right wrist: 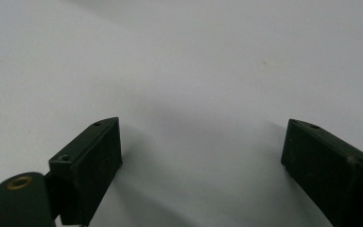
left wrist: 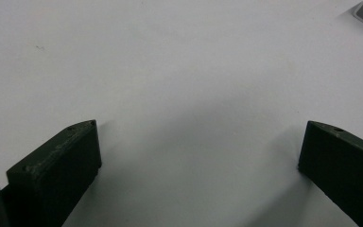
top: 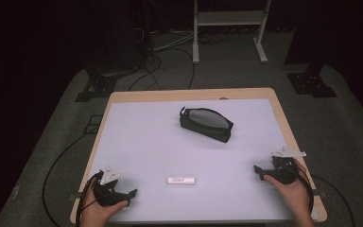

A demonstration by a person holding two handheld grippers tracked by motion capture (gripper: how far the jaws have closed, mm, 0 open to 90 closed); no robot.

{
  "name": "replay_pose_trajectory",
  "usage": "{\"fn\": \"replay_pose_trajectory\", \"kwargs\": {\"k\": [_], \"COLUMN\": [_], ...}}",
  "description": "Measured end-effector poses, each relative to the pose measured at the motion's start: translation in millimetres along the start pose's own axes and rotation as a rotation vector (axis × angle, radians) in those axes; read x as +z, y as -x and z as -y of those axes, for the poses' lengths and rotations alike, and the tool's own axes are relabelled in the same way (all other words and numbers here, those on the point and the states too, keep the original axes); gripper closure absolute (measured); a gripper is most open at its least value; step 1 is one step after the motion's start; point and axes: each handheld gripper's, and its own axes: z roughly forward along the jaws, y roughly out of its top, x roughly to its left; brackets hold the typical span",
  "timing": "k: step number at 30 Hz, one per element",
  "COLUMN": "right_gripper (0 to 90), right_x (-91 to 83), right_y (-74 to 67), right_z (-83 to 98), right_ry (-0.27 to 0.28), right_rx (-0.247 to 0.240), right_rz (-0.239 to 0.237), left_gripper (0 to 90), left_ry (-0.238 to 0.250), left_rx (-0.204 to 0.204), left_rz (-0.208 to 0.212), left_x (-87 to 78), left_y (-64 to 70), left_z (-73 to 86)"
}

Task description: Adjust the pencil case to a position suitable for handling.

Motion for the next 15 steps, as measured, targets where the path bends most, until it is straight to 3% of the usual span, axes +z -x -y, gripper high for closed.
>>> {"fn": "replay_pose_trajectory", "kwargs": {"k": [15], "right_gripper": [13.8], "right_x": [-0.3], "right_y": [0.4], "right_z": [-2.1], "right_ry": [-0.011], "right_rx": [0.006], "right_rz": [0.003], "left_gripper": [0.0], "left_ry": [0.002], "left_rx": [-0.002], "left_rz": [0.002], "left_x": [0.1], "left_y": [-0.2], "left_z": [0.3]}}
